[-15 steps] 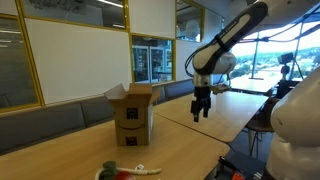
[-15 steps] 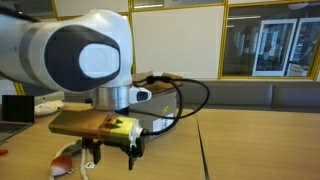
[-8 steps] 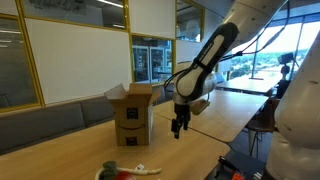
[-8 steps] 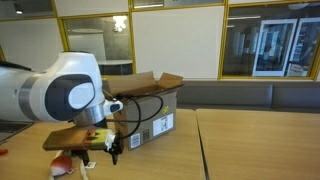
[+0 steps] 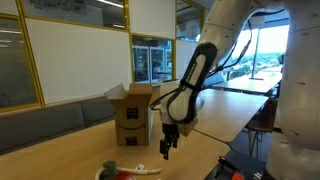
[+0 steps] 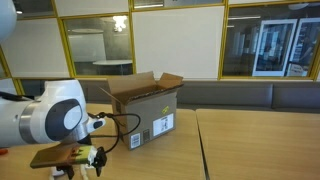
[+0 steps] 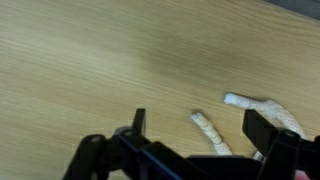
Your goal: Pick up the toy and rope from the table and put them in the box.
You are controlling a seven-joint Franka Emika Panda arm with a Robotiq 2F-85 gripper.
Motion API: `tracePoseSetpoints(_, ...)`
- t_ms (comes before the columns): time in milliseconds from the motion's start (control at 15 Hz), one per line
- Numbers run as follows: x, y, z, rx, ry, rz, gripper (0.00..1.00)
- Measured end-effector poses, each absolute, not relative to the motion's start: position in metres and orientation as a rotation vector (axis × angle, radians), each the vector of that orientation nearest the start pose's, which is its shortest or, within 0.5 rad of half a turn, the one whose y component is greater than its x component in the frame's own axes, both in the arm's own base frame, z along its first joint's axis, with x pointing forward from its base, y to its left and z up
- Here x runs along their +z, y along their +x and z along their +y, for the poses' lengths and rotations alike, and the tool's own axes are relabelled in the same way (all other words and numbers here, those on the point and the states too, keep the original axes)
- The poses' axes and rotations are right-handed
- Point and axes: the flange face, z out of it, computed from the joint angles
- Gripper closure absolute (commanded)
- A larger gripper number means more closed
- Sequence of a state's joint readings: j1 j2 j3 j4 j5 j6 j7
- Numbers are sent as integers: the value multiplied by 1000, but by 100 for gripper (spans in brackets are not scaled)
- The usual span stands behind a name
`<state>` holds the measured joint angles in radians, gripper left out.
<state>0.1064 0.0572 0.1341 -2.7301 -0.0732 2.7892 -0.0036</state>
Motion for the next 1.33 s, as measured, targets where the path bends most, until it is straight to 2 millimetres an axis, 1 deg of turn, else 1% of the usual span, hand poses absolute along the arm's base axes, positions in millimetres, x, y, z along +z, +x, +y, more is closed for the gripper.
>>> tracePoseSetpoints(267,191,405,119,14,-3105,-517,0)
tracePoseSetpoints(533,182,420,150,10,-3075,-580,0)
tracePoseSetpoints(933,159,428,206,43,-3026,-660,0)
tracePoseSetpoints(1133,155,432,233,46,-3013,-682,0)
tracePoseSetpoints(1333,157,435,257,41,-3000,-712,0)
